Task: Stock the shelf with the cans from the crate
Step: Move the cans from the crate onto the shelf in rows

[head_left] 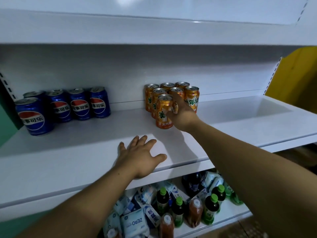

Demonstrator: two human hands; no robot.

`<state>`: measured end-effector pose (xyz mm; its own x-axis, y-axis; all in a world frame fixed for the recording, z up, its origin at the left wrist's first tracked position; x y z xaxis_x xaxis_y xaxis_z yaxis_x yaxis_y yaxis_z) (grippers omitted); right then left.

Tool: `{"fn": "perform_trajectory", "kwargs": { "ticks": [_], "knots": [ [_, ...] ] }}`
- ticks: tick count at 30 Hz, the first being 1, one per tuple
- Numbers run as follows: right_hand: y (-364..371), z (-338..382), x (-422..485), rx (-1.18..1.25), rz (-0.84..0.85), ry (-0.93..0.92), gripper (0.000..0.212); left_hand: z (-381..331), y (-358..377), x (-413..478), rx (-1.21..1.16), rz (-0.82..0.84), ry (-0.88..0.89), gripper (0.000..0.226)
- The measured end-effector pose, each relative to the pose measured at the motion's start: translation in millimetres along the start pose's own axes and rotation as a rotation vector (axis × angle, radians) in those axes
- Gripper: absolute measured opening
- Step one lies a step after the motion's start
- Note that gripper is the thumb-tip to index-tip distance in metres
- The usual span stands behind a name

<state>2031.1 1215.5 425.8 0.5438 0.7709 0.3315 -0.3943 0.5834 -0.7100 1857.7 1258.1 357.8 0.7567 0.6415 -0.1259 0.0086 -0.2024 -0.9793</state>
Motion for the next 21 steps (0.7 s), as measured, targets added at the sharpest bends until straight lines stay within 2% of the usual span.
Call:
{"fn": "perform_trajectory", "kwargs": {
  "ticks": [5,10,15,21],
  "knots": [
    [-48,-22,-41,-0.182,0.031,0.121,0.060,-2,-3,-2,0.008,0.037,0.004,0.074],
    [-120,-54,-102,-0.362,0.044,0.331,0.070,-24,-15,-7,-0.012,0.072,0.045,0.079],
    [-189,-78,-185,-0.455,0.011,0.509,0.068,-135,-16,-37,-0.037,0.062,0.394,0.078],
    [-255,-106,-293,-0.587,-0.019,0.709,0.062,-271,23,-106,-0.042,0.147,0.744,0.074]
  ]
}}
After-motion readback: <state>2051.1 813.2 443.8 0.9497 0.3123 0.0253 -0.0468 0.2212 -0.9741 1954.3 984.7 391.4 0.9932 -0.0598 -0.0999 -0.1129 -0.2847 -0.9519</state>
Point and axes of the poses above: each hand's wrist, its own x-axis towards the middle knuckle, its own y-axis out of the palm, z = x × y, the point moved 5 cm from there along x, towards the middle knuckle, and after that the axes turned 2 degrees about -y, right-handed, at the moved point
